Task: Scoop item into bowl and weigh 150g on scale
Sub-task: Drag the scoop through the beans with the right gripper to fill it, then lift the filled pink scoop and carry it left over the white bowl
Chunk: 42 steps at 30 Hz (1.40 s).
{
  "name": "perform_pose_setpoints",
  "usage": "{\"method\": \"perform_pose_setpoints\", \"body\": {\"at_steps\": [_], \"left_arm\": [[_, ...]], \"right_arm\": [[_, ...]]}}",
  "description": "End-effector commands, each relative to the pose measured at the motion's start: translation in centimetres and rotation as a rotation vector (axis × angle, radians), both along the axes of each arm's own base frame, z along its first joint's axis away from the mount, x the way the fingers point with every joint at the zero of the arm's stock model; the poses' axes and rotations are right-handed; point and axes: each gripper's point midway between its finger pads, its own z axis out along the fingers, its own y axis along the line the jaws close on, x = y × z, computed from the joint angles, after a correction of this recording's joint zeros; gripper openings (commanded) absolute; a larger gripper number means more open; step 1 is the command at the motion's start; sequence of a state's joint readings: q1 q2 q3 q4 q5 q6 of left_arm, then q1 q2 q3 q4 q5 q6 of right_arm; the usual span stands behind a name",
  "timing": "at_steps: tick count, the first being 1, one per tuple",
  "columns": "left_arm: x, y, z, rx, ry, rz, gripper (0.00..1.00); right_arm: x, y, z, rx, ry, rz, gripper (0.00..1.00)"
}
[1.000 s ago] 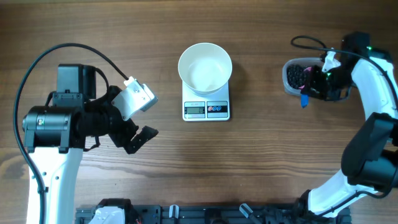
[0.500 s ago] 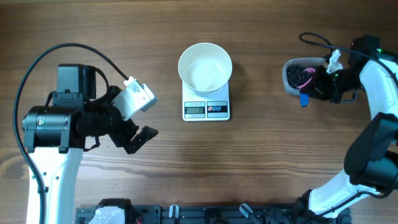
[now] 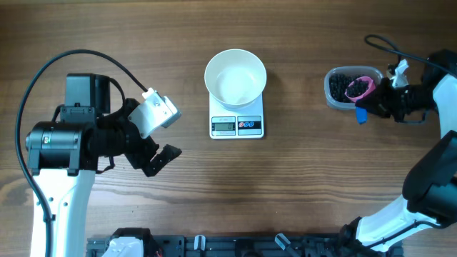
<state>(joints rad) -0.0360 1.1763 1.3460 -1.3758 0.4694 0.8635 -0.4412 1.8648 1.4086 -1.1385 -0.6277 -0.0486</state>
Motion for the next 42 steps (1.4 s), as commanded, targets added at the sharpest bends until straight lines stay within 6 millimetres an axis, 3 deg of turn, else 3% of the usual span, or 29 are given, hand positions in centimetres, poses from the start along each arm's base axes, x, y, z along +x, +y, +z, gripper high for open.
{"method": "perform_pose_setpoints", "body": {"at_steps": [1,13,17,30,36,42], "left_arm": [[0.1,0.1,0.9,-0.002,-0.043,-0.014,1.00],[0.1,0.1,0.9,-0.002,-0.043,-0.014,1.00],[0.1,0.1,0.9,-0.002,-0.043,-0.014,1.00],[0.1,0.1,0.9,-0.002,-0.044,-0.014,1.00],[0.1,0.1,0.9,-0.002,-0.043,-0.014,1.00],[0.1,0.1,0.9,-0.002,-0.043,-0.014,1.00]], "right_arm": [[-0.2,0.4,-0.1,0.086,-0.033,0.019,0.04],[0.0,-0.8,2.0,0.225,-0.133,-0.043,0.04],[0.1,0.2,3.4,0.301,-0.200,-0.011,0.05],[-0.1,2.0,5.3,0.397,-0.282,0.048,0.04],[0.1,5.2,5.4,0.415,-0.267,0.134,0.04],[0.4,10.6,5.8,0.443,-0.280,0.290,0.04]]}}
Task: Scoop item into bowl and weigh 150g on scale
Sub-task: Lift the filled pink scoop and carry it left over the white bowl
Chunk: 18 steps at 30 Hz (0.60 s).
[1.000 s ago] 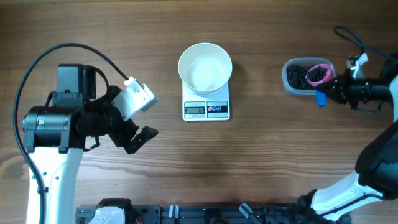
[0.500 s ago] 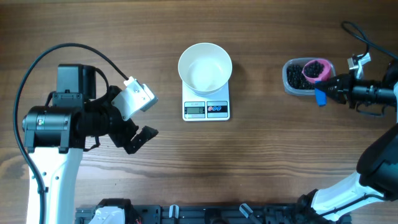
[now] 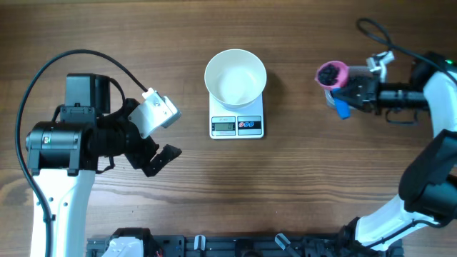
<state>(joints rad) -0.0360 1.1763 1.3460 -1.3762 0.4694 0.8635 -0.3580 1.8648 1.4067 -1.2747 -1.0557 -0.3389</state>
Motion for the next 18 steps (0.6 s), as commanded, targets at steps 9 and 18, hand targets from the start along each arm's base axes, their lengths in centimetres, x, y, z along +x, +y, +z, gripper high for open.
{"method": "perform_pose_setpoints", "body": {"at_steps": [9,18], "left_arm": [[0.1,0.1,0.9,-0.002,-0.044,-0.014,1.00],[0.1,0.1,0.9,-0.002,-0.044,-0.014,1.00]], "right_arm": [[2.3,7.3,2.0,0.014,-0.164,0.196,0.04],[3.3,12.6,2.4,-0.014,-0.278,0.312,0.04]]}}
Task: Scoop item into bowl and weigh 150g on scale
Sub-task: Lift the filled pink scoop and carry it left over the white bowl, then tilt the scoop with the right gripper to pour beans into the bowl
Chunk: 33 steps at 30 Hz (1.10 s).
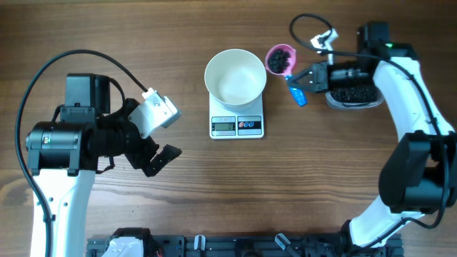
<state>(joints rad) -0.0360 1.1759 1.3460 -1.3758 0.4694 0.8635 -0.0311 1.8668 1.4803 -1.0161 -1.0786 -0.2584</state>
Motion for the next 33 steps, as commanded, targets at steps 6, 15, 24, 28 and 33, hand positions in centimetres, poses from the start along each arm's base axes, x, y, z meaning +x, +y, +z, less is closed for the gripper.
{"method": "perform_pose_setpoints", "body": {"at_steps": [6,15,24,28,33], "left_arm": [[0.1,0.1,0.9,-0.002,-0.043,-0.014,1.00],[0.1,0.1,0.9,-0.002,-0.043,-0.014,1.00],[0.1,0.1,0.9,-0.002,-0.043,-0.014,1.00],[0.1,0.1,0.9,-0.002,-0.043,-0.014,1.00],[0.1,0.1,0.9,-0.002,-0.043,-0.014,1.00]], "right_arm": [[1.0,3.7,-1.8,-0.156,-0.105,0.083,0.04],[1.9,5.8,-3.0,-0.276,-0.208,0.113,0.04],[3.2,6.3,-4.6,-0.472,-0.294,0.092,0.05],[4.1,6.2,-4.9,-0.548,-0.346,0.073,0.04],[4.0,6.1,-5.5,-0.617,-0.381,0.106,0.04]]}}
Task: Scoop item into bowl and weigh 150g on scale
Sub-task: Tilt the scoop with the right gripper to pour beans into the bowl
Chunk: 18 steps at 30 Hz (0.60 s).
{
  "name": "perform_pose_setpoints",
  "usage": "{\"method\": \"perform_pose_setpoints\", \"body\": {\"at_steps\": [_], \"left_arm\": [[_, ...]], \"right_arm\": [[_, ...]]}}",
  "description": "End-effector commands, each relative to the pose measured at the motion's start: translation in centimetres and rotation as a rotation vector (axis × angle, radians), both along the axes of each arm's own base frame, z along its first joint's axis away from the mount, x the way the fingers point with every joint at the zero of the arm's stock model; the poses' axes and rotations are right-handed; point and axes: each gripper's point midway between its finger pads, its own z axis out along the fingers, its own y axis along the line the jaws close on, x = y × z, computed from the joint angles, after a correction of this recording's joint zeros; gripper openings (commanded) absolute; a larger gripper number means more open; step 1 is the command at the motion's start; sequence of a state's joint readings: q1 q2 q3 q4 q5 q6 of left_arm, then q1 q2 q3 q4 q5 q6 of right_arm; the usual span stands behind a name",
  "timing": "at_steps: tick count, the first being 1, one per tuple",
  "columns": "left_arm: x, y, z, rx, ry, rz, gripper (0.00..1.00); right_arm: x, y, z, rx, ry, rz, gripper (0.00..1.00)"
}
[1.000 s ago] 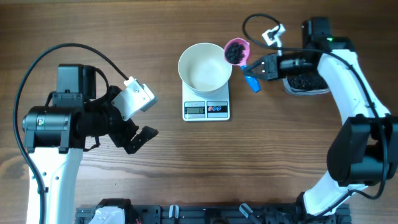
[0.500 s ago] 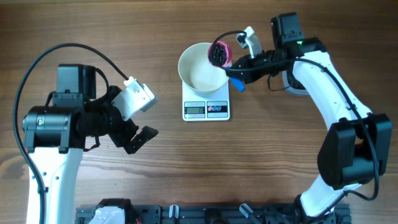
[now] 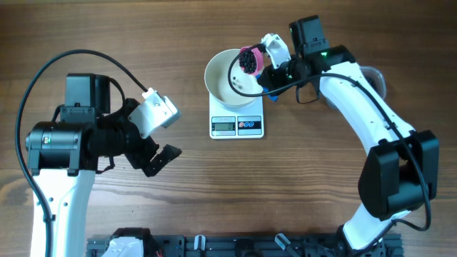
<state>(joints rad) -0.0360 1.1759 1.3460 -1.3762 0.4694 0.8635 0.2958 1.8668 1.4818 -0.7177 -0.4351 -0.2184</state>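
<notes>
A white bowl (image 3: 221,87) stands on a small white digital scale (image 3: 237,126) at the middle of the wooden table. My right gripper (image 3: 270,74) is shut on the blue handle of a pink scoop (image 3: 249,60), whose cup holds dark pieces and is tilted over the bowl's upper right rim. The bowl's inside looks bare white. Of the grey container of dark pieces only a bit of rim (image 3: 379,76) shows behind the right arm. My left gripper (image 3: 164,158) rests open over the table at the left, holding nothing.
The left arm's base (image 3: 53,146) and its looping black cable (image 3: 43,78) fill the left side. The right arm (image 3: 371,121) reaches from the bottom right up and across to the bowl. A black rail (image 3: 235,246) runs along the front edge.
My right gripper has moved left with the loaded scoop, from just right of the bowl to over the bowl's right rim. The scoop cup now tilts into the bowl. The left arm has not moved.
The right gripper first held the scoop inside the container of dark pieces at the far right. Then the loaded scoop was just left of the container, then close beside the bowl, and now over its rim. The left arm stayed still throughout.
</notes>
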Motion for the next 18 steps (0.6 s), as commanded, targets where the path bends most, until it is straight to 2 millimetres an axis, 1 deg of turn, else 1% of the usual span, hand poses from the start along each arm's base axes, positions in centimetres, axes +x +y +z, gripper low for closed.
{"method": "perform_pose_setpoints", "body": {"at_steps": [1,5,7,13,18], "left_arm": [[0.1,0.1,0.9,-0.002,-0.043,-0.014,1.00],[0.1,0.1,0.9,-0.002,-0.043,-0.014,1.00],[0.1,0.1,0.9,-0.002,-0.043,-0.014,1.00],[0.1,0.1,0.9,-0.002,-0.043,-0.014,1.00],[0.1,0.1,0.9,-0.002,-0.043,-0.014,1.00]], "right_arm": [[0.7,0.1,-0.3,-0.057,-0.040,0.025,0.04],[0.5,0.1,-0.2,-0.065,-0.038,0.030,0.04],[0.6,-0.6,0.1,-0.105,-0.064,0.027,0.04],[0.3,-1.3,1.7,-0.143,-0.110,0.034,0.04],[0.6,-2.1,1.8,-0.191,-0.133,0.019,0.04]]}}
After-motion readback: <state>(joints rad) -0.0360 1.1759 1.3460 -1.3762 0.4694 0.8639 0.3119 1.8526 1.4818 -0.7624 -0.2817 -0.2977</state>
